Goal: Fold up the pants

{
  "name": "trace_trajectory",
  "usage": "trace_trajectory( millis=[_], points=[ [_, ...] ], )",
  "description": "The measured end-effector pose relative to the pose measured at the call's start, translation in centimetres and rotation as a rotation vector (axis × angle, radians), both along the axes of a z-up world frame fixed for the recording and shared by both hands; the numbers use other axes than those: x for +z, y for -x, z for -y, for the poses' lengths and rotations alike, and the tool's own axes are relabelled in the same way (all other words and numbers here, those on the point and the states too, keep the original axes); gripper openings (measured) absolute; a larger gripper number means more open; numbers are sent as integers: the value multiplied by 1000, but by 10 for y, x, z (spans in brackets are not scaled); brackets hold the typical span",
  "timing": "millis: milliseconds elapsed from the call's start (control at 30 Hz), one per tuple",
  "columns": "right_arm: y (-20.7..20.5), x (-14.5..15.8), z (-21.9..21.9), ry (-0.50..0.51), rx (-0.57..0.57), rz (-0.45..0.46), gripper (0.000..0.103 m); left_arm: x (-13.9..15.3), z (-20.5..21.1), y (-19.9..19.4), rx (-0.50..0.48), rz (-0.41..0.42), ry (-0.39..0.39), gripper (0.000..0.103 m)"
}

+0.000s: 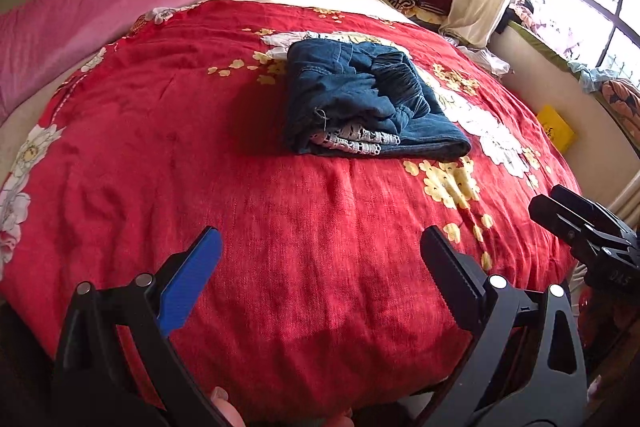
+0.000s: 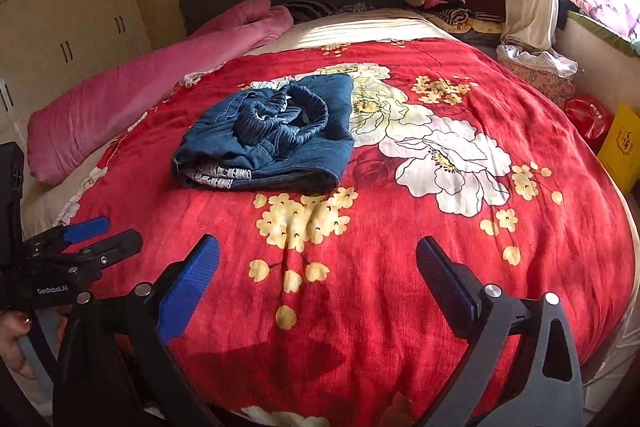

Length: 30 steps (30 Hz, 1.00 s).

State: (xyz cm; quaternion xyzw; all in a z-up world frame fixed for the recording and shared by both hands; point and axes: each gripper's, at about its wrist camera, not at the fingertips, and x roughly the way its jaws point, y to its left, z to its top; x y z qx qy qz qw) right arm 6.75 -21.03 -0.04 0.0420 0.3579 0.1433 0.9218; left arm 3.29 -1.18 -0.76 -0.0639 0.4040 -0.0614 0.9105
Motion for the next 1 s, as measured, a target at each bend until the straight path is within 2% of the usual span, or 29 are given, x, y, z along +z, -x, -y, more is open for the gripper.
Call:
trace_trajectory(
  millis=[300, 1000],
  points=[
    [0, -6, 2, -1, -5, -23, 98, -2, 7, 0, -20, 2, -10, 93],
    [1, -9, 6, 4, -27, -33, 98, -4, 2, -1, 17, -17, -8, 93]
  ],
)
